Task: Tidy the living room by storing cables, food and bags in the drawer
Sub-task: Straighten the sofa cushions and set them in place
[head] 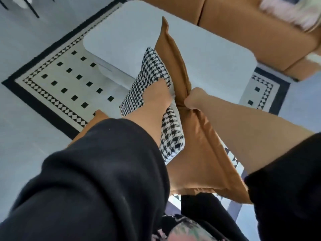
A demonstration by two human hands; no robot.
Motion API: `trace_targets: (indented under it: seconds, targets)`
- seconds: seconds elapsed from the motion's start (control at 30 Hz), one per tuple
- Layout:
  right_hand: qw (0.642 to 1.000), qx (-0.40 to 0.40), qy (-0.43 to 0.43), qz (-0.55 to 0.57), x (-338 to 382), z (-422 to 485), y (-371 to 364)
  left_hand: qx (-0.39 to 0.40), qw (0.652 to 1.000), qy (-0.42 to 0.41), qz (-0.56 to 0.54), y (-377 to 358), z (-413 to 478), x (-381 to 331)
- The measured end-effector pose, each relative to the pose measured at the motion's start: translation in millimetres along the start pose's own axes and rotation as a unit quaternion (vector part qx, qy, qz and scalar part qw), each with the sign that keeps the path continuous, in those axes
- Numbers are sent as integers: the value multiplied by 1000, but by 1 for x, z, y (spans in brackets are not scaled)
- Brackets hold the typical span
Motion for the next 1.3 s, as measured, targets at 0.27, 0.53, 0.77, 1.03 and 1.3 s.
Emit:
trace_targets:
  seconds: [0.27,0.53,0.77,1.03,1.3]
  targets:
    - [997,-1,-61,35,-175,-33,111,119,985,-95,77,-34,-6,-190]
    - [992,-66,-73,77,-323,-30,238,157,956,-131,210,-54,3,-409]
    - [993,-84,-53,70,-401,-15,350,84,977,-147,130,-47,24,-525]
    - [981,-164,-77,74,-481,64,417,3,990,-137,44,-85,81,-635]
    - [976,-176,-108,69,-556,204,508,4,990,-139,30,-113,212,-763]
Point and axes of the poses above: each hand's wrist, its own z-axis towards the middle knuckle, its own y-axis out of the back of the hand, x = y × z, the point moved 1 cm from there along z, towards the middle knuckle, and after that the axes turned 9 degrees about y, right-handed, at the moved point
